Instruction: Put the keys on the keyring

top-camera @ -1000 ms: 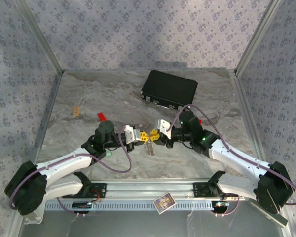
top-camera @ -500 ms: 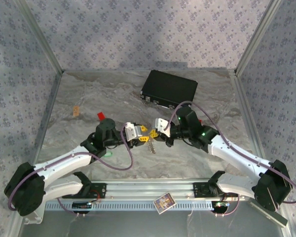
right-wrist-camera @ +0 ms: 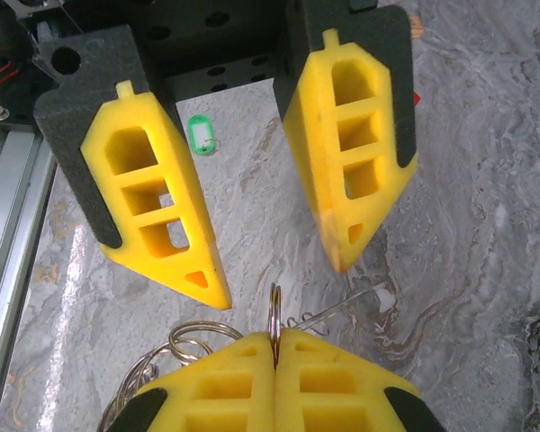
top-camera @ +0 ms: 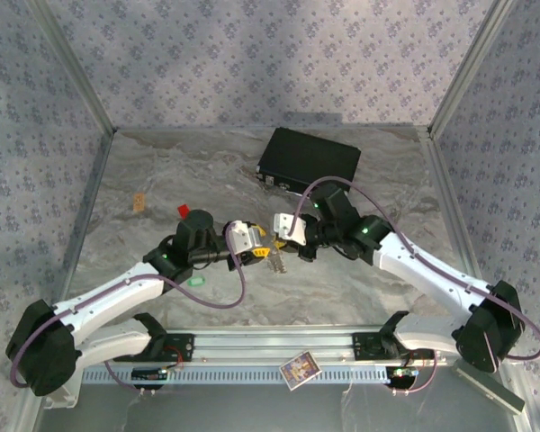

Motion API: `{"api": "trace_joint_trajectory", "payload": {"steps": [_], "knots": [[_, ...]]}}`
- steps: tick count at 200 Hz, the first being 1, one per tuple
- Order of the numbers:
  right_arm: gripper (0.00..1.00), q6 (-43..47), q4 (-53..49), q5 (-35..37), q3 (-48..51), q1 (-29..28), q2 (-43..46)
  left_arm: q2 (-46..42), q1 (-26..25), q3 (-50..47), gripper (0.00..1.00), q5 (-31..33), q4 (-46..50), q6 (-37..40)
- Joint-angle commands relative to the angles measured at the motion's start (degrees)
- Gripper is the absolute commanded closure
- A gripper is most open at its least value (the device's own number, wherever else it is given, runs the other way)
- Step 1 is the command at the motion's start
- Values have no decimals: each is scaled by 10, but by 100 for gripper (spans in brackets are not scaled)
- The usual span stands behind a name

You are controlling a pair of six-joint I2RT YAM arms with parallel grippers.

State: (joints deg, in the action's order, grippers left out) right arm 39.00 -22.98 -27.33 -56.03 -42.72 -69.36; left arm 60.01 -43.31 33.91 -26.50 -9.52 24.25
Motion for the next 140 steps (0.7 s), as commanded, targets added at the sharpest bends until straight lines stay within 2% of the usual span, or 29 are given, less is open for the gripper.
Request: {"api": "trace_joint_trajectory", "payload": {"steps": [1,59,119,128,140], "knots": [[100,21,-28,5,-33,-9,-6,-1,-4,22,60,-12,7,11],[100,27,-31,14,-48,-28,-17,4,-5,23,68,-20,0,5],[100,6,-23,19,-48,-29,-21,2,-4,22,96,-34,-10,1],[96,-2,-17,18,-41,-23,-17,0,-5,20,100,-36,-13,-1],[89,-15,-7,12,-31,-16,-9,0,-4,15,100,-39,-20,-5]]}}
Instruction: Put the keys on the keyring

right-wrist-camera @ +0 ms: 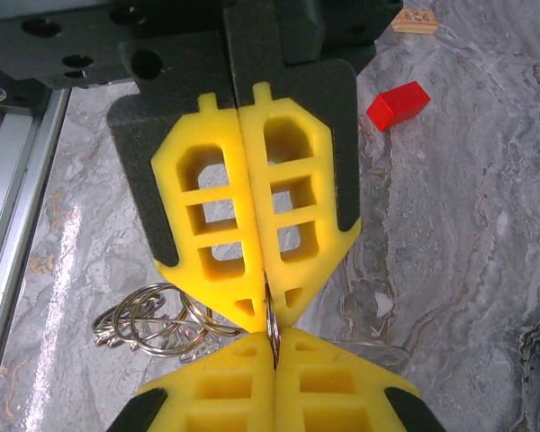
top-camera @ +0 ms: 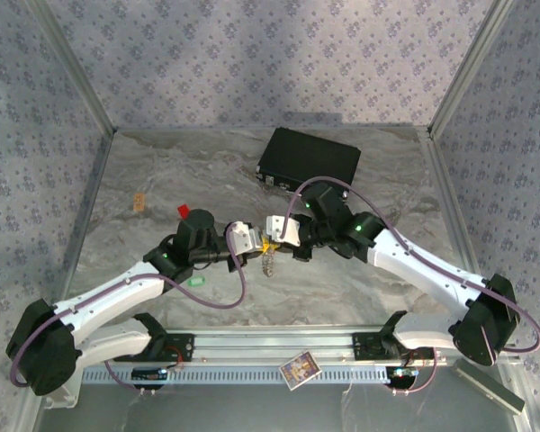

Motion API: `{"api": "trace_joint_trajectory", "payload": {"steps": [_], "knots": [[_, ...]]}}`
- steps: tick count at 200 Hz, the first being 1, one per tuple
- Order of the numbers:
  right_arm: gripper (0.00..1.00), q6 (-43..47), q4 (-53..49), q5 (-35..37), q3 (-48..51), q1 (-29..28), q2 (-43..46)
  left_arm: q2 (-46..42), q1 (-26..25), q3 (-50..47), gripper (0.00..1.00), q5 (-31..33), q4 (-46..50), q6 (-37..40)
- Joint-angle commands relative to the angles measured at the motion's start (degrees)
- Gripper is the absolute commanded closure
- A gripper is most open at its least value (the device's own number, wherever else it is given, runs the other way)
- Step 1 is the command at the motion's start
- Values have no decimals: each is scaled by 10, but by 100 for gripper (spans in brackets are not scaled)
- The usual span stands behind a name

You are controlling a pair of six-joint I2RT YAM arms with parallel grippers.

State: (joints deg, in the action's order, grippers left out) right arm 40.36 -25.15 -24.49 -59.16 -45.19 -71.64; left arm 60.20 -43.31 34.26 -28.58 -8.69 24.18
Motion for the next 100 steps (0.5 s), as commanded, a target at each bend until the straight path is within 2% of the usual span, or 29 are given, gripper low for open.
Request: {"api": "trace_joint_trajectory", "payload": {"steps": [1,10,50,67,100], "knots": [[88,-30,16,-18,1,10,15,-3,-5,12,100,-18,-29,-4],[82,-43,28,-23,12,17,24,-5,-4,6,100,-19,-39,-8],[70,-151,110,-50,77,61,75,-5,-4,-31,100,-12,-105,-28],[69,-206,152,-53,114,73,102,-2,-4,-47,100,6,-144,-44],[68,-259,212,-32,192,80,161,-4,-4,-76,100,27,-209,-67]]}}
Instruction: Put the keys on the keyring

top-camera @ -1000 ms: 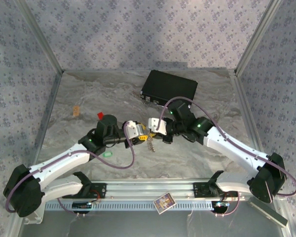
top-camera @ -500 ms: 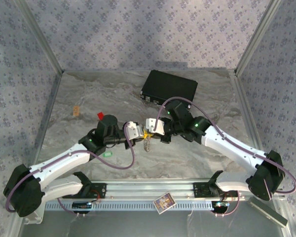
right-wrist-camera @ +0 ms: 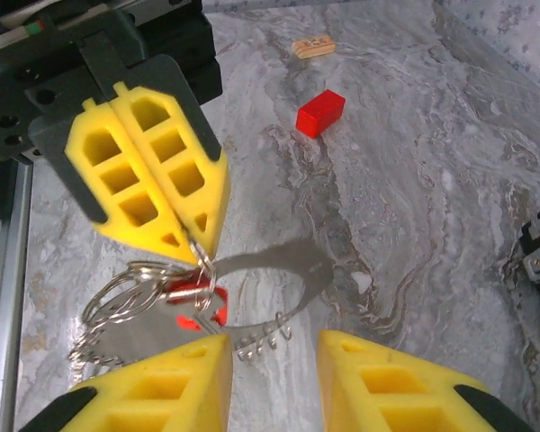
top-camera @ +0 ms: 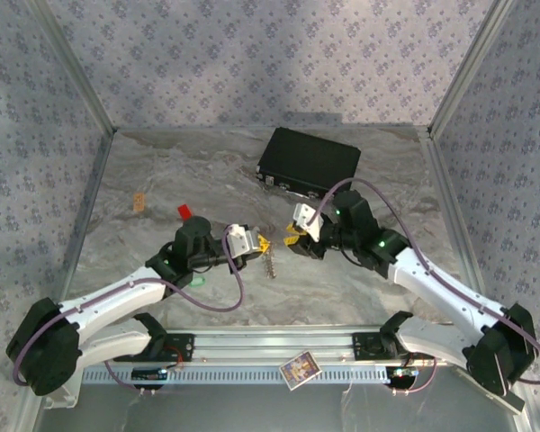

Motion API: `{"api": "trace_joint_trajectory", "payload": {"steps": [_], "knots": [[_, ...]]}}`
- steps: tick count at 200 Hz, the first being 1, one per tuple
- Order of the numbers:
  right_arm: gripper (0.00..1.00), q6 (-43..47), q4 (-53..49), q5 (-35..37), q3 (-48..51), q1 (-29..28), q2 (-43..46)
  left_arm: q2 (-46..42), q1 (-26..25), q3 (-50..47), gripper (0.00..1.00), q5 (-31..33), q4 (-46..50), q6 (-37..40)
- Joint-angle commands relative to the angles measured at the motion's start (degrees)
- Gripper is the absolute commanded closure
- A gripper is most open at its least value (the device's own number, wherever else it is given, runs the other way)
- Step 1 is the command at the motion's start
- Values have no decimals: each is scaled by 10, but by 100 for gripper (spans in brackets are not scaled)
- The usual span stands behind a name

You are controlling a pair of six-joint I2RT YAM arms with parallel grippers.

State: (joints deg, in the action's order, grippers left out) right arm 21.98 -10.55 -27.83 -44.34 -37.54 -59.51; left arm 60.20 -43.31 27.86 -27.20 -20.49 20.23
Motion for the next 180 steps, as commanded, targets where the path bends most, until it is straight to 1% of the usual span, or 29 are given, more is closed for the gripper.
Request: {"api": "trace_joint_trajectory", "payload": {"steps": [1,21,38,57,75,98,115,130,147,163,180], "knots": [[68,-76,68,2,46,3,42,-4,-4,-12,100,14,-92,-28],[68,-120,100,13,77,4,65,0,-4,-17,100,15,-104,-33],[68,-153,107,11,88,4,70,6,-4,-20,100,11,-115,-39],[68,-187,89,2,86,4,66,10,-4,-18,100,0,-119,-45],[68,-243,68,7,71,1,59,12,-4,-18,100,-7,-121,-50],[68,-334,12,47,27,-16,47,15,-5,-19,100,-8,-129,-53],[69,-392,-62,87,-20,-26,31,17,-4,-14,100,-7,-126,-48],[69,-429,-109,90,-51,-27,16,19,-5,-12,100,-7,-126,-44],[68,-455,-136,80,-69,-30,6,22,-5,-8,100,-7,-126,-41],[64,-455,-152,65,-82,-30,0,24,-4,-7,100,-6,-129,-41],[59,-456,-169,66,-92,-30,-4,24,-4,-7,100,-8,-132,-41]]}}
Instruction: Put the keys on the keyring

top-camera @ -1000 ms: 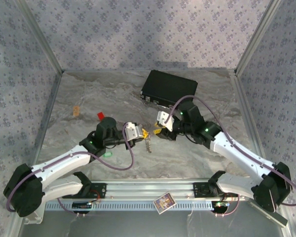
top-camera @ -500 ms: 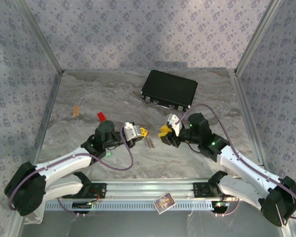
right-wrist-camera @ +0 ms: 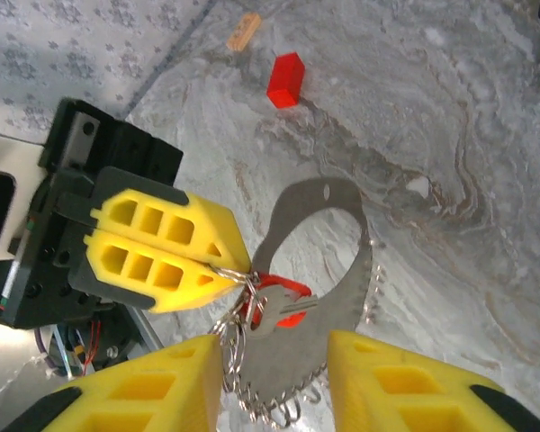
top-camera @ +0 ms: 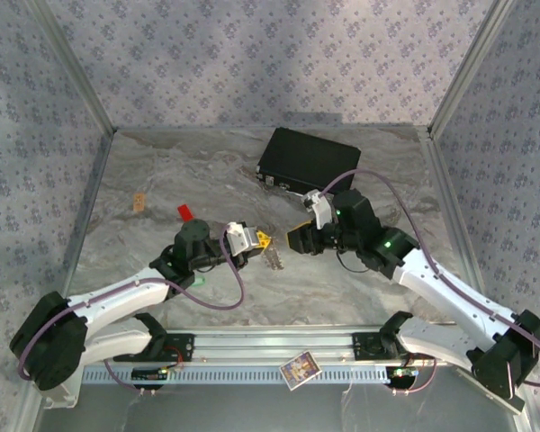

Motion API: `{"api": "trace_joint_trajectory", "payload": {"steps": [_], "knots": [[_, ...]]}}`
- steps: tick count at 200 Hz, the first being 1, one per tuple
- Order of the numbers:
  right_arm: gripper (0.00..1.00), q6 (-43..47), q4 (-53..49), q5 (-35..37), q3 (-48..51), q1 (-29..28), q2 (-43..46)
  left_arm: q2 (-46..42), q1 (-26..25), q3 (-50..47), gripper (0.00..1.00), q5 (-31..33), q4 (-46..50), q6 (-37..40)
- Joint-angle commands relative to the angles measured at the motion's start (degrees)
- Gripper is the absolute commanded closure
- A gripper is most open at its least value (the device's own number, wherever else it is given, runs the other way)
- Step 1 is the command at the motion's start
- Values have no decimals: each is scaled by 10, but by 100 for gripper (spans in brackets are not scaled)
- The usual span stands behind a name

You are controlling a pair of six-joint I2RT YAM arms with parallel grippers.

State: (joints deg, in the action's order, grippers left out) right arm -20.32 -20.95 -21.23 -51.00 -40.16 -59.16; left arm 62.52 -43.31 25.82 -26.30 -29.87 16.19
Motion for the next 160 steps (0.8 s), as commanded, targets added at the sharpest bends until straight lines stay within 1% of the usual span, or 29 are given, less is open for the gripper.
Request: {"api": "trace_joint_trajectory", "payload": {"steps": [1,12,51,89,160], "knots": [[58,-33,-65,0,-25,-4,-8,1,-4,13,100,-17,-38,0],[56,-36,-67,1,-27,-4,-11,2,-4,12,100,-17,-38,0],[57,-39,-75,-21,-46,-8,-46,3,-4,13,100,-23,-35,0],[57,-46,-43,-38,-48,-17,-57,2,-4,14,100,-28,-33,-1],[67,-43,-2,-52,-41,-24,-76,2,-5,15,100,-33,-35,-1]]}}
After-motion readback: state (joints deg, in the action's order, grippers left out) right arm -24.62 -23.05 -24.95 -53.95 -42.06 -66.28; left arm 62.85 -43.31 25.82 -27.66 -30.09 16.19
